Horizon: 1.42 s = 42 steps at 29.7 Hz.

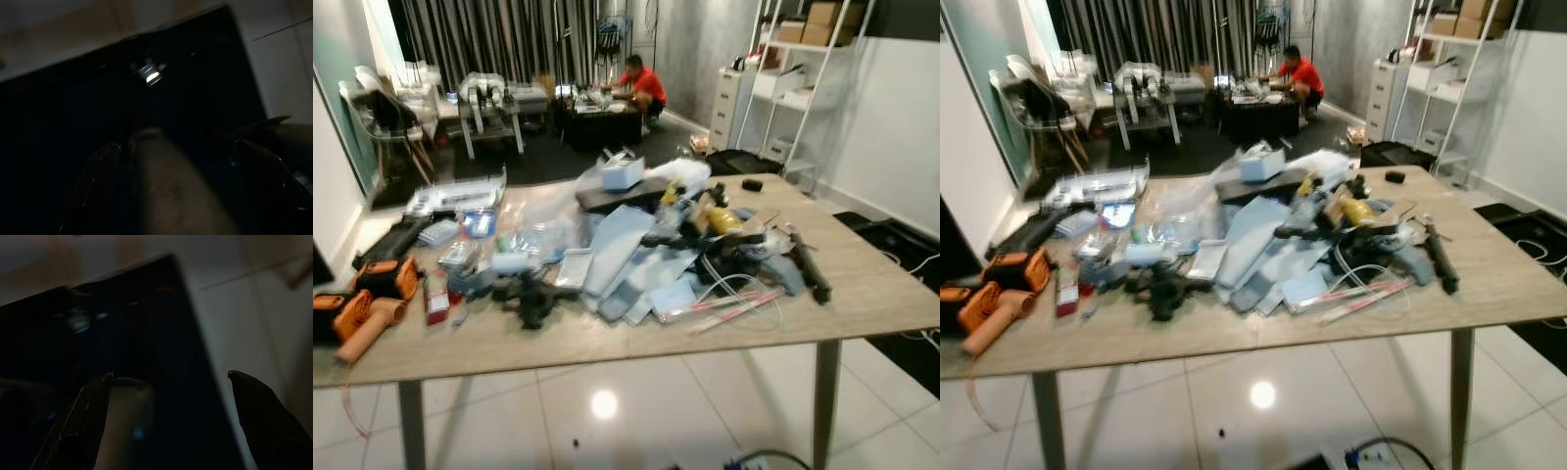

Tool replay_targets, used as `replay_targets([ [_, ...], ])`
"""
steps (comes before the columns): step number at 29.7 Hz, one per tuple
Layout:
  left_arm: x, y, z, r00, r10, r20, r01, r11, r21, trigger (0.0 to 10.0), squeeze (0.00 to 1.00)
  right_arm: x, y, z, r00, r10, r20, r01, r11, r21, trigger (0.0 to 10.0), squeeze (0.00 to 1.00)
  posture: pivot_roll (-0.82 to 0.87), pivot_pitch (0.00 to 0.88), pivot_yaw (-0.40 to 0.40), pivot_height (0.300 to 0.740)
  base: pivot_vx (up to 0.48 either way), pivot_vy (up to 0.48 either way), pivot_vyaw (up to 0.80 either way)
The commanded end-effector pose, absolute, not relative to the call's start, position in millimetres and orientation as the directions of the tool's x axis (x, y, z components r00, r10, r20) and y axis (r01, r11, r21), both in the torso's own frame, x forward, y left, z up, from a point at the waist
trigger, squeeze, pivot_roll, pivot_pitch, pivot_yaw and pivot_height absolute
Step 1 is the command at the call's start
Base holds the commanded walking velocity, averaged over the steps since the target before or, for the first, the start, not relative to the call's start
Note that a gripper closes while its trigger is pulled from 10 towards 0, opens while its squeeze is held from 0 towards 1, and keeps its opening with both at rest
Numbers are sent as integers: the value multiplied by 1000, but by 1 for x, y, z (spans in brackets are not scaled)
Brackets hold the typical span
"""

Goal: Picking trash to rubbish bin

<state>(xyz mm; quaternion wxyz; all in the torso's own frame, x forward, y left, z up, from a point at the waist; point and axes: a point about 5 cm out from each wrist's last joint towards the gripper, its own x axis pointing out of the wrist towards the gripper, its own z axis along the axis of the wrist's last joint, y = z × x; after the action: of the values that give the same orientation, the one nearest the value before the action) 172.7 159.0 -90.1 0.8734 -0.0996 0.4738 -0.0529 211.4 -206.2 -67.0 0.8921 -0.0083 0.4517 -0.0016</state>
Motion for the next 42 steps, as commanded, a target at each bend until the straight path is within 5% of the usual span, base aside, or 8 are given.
replay_targets([
  [1, 172, 160, -91, 542, -176, -821, -15, 976, -219, 10000, 0, 217, -202, -64, 607, -4, -795, -10, 1000, -13, 10000, 0, -92, 42, 21, 740, 0, 0, 0],
  [11, 173, 160, -90, 553, -179, -813, -10, 975, -222, 10000, 0, 275, -177, -22, 742, 241, -625, -272, 961, 48, 10000, 0, -97, 49, 18, 740, 0, 0, 0],
  [19, 168, 161, -92, 541, -178, -822, -7, 976, -216, 10000, 0, 280, -148, 1, 470, 726, -502, -706, 650, 279, 10000, 0, -104, 57, 19, 740, 0, 0, 0],
  [22, 166, 162, -93, 539, -175, -824, -7, 977, -212, 10000, 0, 300, -136, 49, 350, 924, -157, -811, 382, 443, 10000, 0, -106, 66, 20, 740, 0, 0, 0],
  [32, 161, 160, -95, 533, -176, -828, -12, 977, -215, 10000, 0, 330, -107, 175, 103, 875, 473, -960, -38, 278, 10000, 0, -90, 84, 12, 740, 0, 0, 0],
  [35, 161, 160, -95, 533, -174, -828, -14, 977, -214, 10000, 0, 335, -104, 181, 120, 870, 477, -966, -8, 259, 10000, 0, -86, 86, 10, 740, 0, 0, 0],
  [40, 152, 162, -98, 524, -168, -835, -30, 976, -215, 10000, 0, 378, -95, 194, 582, 771, 259, -813, 556, 173, 10000, 0, -67, 116, -1, 740, 0, 0, 0],
  [42, 149, 161, -99, 522, -168, -836, -35, 975, -218, 10000, 0, 384, -97, 194, 650, 728, 216, -759, 635, 144, 10000, 0, -67, 133, -2, 740, 0, 0, 0],
])
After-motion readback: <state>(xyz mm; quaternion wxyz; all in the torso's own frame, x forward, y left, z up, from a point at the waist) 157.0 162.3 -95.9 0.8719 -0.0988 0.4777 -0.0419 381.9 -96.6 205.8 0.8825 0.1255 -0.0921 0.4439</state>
